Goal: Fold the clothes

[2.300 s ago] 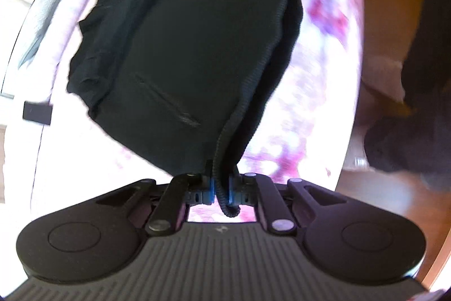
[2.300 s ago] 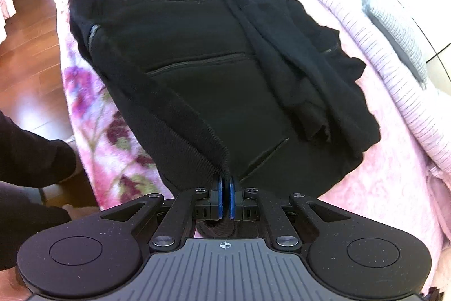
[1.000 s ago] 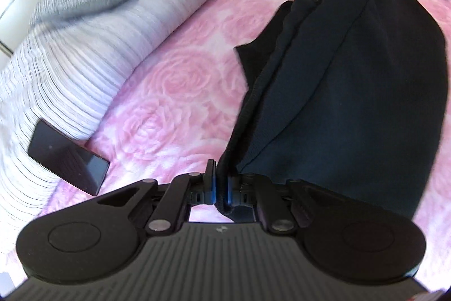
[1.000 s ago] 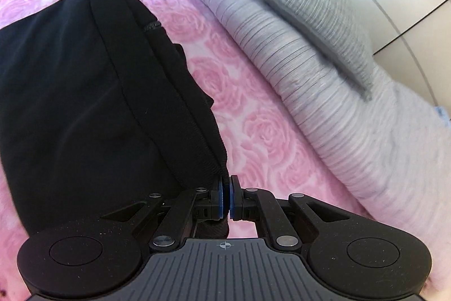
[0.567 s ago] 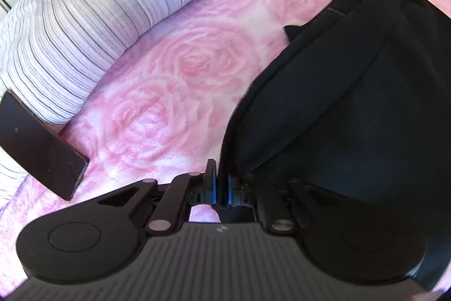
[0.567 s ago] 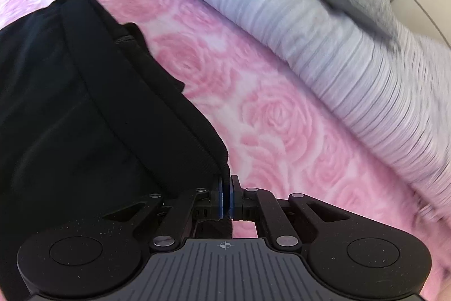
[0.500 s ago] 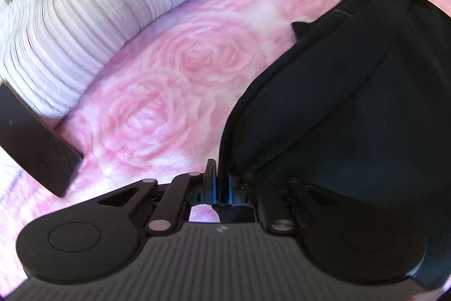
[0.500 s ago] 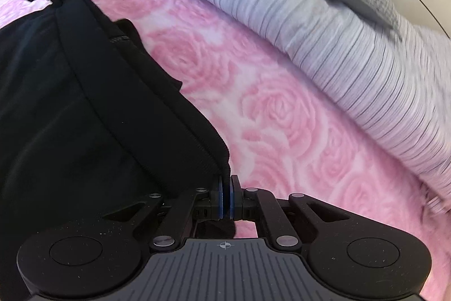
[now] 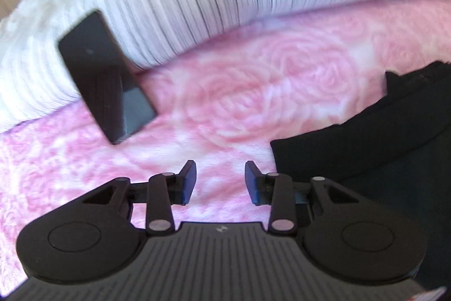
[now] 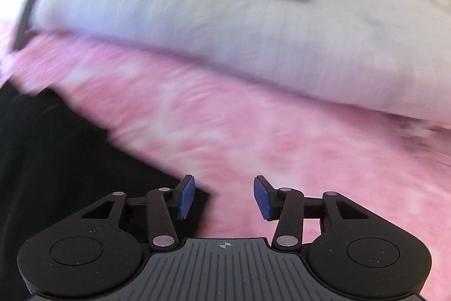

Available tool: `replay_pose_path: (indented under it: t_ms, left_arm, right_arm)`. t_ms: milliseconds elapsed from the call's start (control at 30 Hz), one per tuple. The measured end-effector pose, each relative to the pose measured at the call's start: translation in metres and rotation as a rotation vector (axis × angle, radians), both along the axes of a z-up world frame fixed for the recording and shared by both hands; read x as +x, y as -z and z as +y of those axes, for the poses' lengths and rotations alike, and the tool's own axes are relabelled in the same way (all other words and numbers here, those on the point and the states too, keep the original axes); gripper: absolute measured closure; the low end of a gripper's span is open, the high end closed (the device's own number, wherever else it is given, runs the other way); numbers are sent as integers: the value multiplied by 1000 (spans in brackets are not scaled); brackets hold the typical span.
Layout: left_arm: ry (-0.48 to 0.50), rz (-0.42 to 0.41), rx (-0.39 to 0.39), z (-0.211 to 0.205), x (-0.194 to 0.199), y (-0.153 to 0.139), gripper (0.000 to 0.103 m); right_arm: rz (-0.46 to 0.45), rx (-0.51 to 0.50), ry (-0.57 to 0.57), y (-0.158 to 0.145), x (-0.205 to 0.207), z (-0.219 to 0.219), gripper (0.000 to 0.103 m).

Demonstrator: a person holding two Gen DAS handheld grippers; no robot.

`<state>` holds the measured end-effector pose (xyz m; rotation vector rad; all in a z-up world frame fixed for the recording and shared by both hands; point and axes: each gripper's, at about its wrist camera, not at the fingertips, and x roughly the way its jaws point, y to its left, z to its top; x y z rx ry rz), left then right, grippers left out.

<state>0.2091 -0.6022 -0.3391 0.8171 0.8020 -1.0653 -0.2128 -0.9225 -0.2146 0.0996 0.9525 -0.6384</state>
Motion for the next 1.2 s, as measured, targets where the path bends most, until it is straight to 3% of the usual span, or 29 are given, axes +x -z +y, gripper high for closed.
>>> replay_pose_path:
  t_ms: [133, 233, 367, 433, 500, 533, 567, 600, 700, 767, 867, 933, 967, 1000, 1067, 1200]
  left_arm:
    - [70, 8, -24, 34, -23, -22, 70]
    - [178, -12, -1, 75, -56, -27, 67]
    - [459, -148, 41, 152, -125, -15, 58]
    - [623, -236, 23, 197, -164, -7, 43]
    - [778, -305, 29, 242, -192, 11, 37]
    - [829, -340, 47, 253, -202, 22, 37]
    - [875, -375, 68, 262, -211, 33, 37]
    - [922, -411, 89, 272, -220, 44, 37]
    - [892, -542, 126, 269, -224, 71, 40]
    - [852, -591, 142, 259, -218, 81, 42]
    - [884, -634, 152, 251, -212, 89, 42]
    - [915, -642, 161, 250, -208, 92, 55]
    - [914, -629, 169, 250, -206, 91, 61]
    - [909, -615, 178, 249, -204, 91, 72]
    - [903, -584, 195, 249, -201, 87, 81]
    - [913, -526, 222, 258, -201, 69, 95]
  right_arm:
    - [-51, 49, 104, -26, -33, 13, 57]
    - [-58, 139, 54, -33, -64, 54, 57]
    - [7, 112, -102, -31, -102, 143, 57]
    - [50, 68, -210, -26, -119, 194, 57]
    - [106, 5, -344, -15, -135, 246, 56]
    - [141, -40, -416, -7, -142, 269, 49]
    - [176, -91, -481, 2, -146, 289, 27]
    - [200, -144, -529, 11, -150, 304, 19]
    - [275, -294, -620, 38, -152, 328, 19]
    - [331, -386, -648, 57, -148, 333, 19]
    - [407, -489, -692, 85, -137, 329, 20]
    - [445, -569, -741, 101, -131, 326, 20]
    - [462, -601, -767, 107, -129, 324, 21]
    - [475, -604, -784, 110, -128, 320, 40]
    - [494, -574, -803, 109, -127, 309, 72]
    - [473, -525, -817, 88, -137, 299, 83]
